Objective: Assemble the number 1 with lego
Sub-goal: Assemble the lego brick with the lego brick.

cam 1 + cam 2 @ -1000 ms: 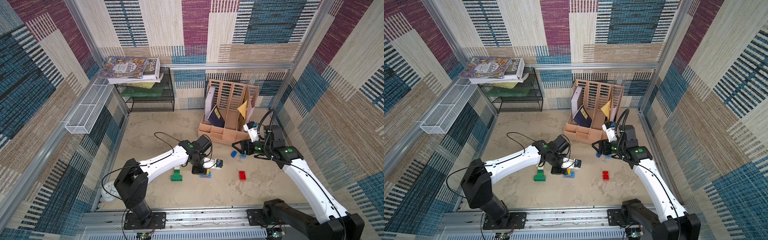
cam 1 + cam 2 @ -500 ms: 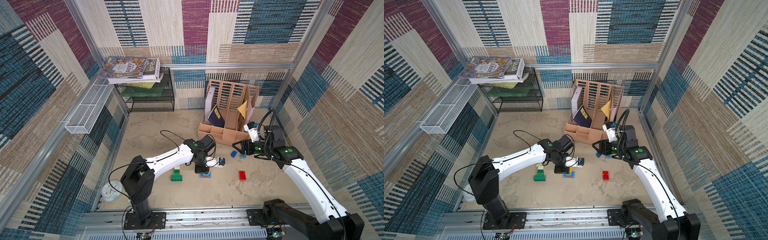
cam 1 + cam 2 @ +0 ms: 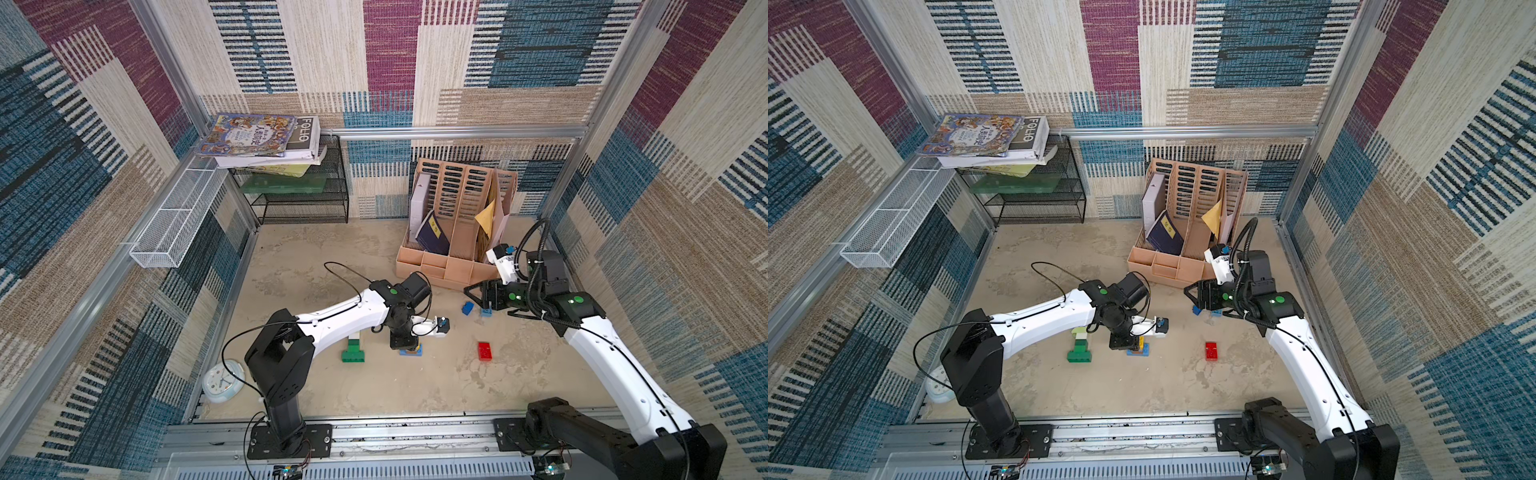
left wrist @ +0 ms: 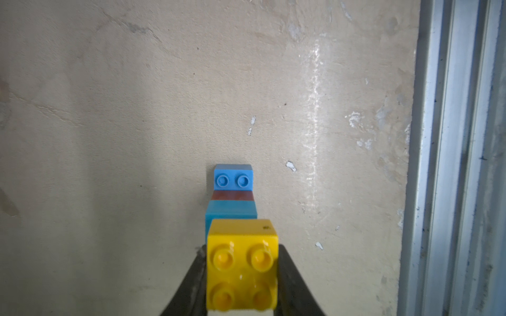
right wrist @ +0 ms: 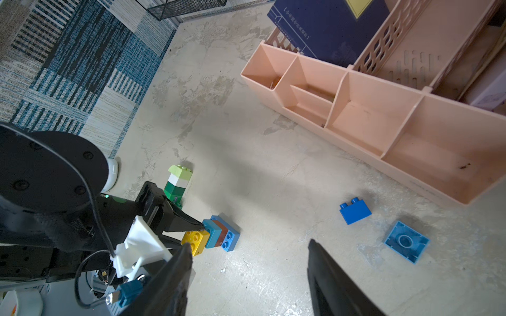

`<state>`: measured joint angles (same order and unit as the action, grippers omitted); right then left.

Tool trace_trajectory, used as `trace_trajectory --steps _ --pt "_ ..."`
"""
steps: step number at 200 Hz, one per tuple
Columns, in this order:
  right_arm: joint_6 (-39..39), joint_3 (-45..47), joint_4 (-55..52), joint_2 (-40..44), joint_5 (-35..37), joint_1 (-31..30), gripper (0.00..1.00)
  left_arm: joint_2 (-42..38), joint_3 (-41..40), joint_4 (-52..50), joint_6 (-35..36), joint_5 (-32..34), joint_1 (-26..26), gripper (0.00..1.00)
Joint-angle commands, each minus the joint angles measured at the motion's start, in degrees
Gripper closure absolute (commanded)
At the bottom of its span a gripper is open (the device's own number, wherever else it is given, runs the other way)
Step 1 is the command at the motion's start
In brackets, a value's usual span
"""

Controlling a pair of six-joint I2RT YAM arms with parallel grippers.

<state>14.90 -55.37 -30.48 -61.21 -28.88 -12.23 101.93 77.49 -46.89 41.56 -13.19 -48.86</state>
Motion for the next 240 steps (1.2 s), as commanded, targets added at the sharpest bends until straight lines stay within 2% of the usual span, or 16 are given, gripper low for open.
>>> trace_trajectory --steps 1,189,240 --pt "0.0 0.0 0.5 0.1 -0.8 0.0 0.32 -0.2 -0.2 0.5 -0.1 0.2 0.2 0.88" --pt "0.0 0.0 0.9 -0.6 -1.7 0.0 0.32 -0.2 -3.9 1.3 1.4 1.6 1.2 0.84" --pt "0.0 -0.2 0.9 -0.8 -1.8 0.0 0.32 -1.4 -3.6 1.7 1.1 1.2 1.6 0.73"
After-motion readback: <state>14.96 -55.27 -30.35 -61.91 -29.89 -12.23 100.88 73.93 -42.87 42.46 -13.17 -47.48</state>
